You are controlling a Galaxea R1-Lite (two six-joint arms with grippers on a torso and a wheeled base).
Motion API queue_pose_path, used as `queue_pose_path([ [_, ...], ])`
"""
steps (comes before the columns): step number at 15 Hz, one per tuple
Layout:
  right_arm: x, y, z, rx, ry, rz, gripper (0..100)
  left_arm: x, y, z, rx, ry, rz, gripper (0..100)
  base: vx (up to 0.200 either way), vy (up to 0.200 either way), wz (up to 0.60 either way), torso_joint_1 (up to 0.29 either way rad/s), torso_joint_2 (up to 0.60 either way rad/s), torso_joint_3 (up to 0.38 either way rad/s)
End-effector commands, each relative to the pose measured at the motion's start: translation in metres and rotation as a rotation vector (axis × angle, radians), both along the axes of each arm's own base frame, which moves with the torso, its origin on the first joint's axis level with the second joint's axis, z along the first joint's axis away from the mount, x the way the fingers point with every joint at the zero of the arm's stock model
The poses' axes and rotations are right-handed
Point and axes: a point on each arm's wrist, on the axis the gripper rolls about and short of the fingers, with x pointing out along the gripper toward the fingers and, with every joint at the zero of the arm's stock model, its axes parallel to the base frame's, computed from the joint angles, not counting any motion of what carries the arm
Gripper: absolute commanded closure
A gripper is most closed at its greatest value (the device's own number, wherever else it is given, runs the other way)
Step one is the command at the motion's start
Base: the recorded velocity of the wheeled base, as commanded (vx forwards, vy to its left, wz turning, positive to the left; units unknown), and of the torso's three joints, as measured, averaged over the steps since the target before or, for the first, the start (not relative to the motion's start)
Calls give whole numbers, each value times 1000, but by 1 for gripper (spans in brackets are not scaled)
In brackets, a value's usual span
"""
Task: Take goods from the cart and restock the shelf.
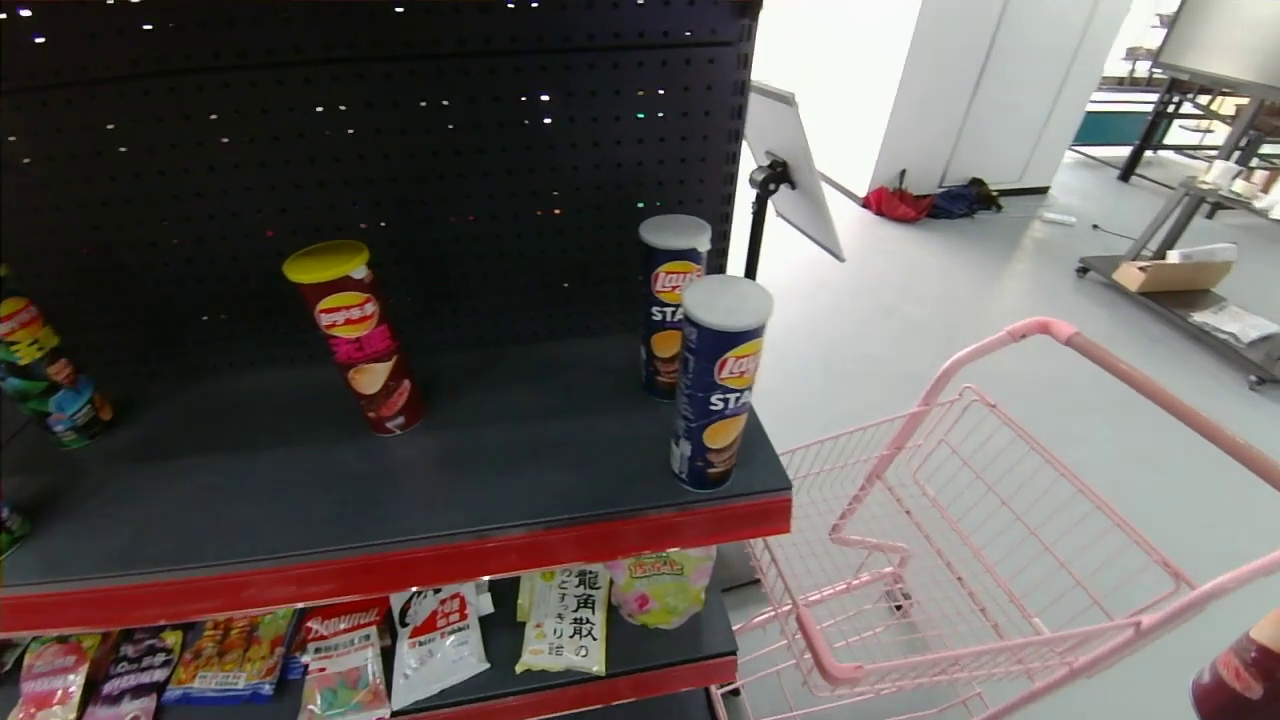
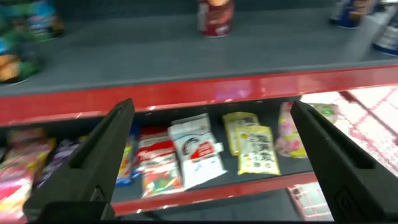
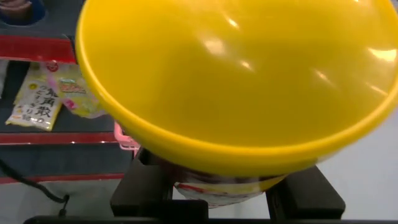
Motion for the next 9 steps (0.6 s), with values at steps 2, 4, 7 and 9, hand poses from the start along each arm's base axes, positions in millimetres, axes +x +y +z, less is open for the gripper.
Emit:
queue_pose_path([
  [2, -3, -1, -4, -1, -5, 1, 100, 0, 0, 0, 0, 0, 0, 0, 0, 0, 600, -2, 5, 5],
  [4, -11, -2, -15, -6, -14, 0, 100, 0, 0, 0, 0, 0, 0, 0, 0, 0, 0, 0, 0, 0],
  [7, -26, -5, -30, 14, -69, 2, 100, 0, 0, 0, 0, 0, 0, 0, 0, 0, 0, 0, 0, 0],
  [9, -34, -6, -41, 17, -91, 6, 100, 0, 0, 0, 0, 0, 0, 0, 0, 200, 0, 5, 2, 2],
])
